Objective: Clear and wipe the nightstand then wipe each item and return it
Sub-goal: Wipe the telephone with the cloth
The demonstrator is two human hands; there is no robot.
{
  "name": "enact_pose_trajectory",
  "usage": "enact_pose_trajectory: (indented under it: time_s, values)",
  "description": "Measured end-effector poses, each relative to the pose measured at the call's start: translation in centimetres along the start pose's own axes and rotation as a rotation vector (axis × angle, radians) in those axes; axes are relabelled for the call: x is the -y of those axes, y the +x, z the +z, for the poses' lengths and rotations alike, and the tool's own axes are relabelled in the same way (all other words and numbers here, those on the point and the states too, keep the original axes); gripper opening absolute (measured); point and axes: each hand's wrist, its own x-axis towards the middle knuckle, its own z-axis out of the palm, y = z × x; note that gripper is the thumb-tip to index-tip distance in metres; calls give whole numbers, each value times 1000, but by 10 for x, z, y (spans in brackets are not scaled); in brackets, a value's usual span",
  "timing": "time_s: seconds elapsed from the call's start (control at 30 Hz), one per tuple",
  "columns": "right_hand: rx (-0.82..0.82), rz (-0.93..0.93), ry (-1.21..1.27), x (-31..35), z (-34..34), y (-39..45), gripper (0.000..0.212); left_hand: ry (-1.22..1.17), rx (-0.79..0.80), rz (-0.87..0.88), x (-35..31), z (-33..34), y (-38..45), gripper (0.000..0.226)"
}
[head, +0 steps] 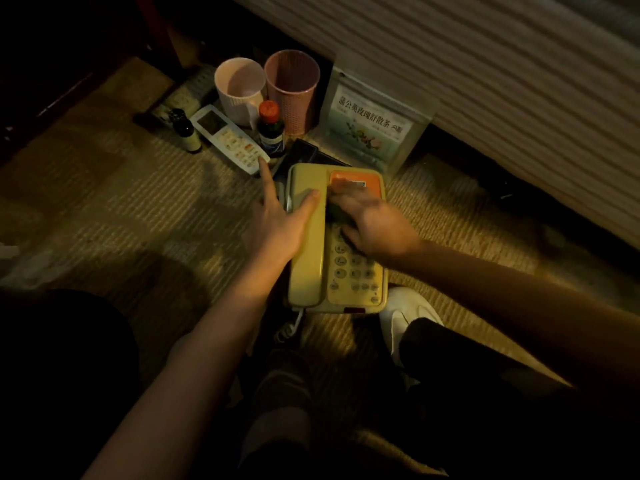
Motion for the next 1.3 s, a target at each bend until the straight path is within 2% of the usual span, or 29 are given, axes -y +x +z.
enact_pose_trajectory:
  time_s: [0.1, 0.2, 0.33, 0.43, 0.47, 0.6, 0.7, 0.8, 0.87, 1.0, 1.07, 1.13, 1.2, 1.3]
  values:
    - [-40, 116, -16, -7, -17, 34, 46, -56, -6, 2, -2, -1, 0, 90]
    - [-42, 111, 4, -4, -16, 31, 45, -80, -28, 12, -2, 0, -2, 89]
    - [-11, -123, 75, -5, 5, -16, 49, -108, -31, 9, 1, 0, -2, 89]
    - [-21, -247, 106, -22, -1, -19, 40, -144, -25, 0, 4, 0, 0, 89]
    - [-45, -239, 111, -27, -4, -11, 38, -158, -26, 9, 4, 1, -1, 90]
    - [-164, 79, 129, -48, -14, 33, 36, -191, -45, 26, 5, 1, -1, 92]
    - [-151, 105, 139, -49, -13, 28, 40, -186, -59, 13, 1, 1, -5, 92]
    - [-137, -48, 181, -29, 2, -18, 37, -170, -62, -11, 0, 0, -5, 91]
    - [-47, -148, 212, -20, 11, -47, 39, -180, -68, -17, 2, 1, -4, 91]
    - [86, -328, 144, -45, -1, -37, 42, -216, -78, 8, 3, 3, -2, 92]
    - [-20, -248, 129, -58, -10, -12, 38, -225, -70, 20, 3, 2, -2, 92]
    - [-123, -20, 155, -66, -19, 15, 40, -223, -70, 15, 3, 2, -1, 91]
    - [-155, 106, 182, -71, -19, 27, 44, -226, -71, 2, 1, 3, -2, 90]
    - [-165, 8, 127, -68, -13, 3, 39, -216, -71, 4, -1, 3, -3, 90]
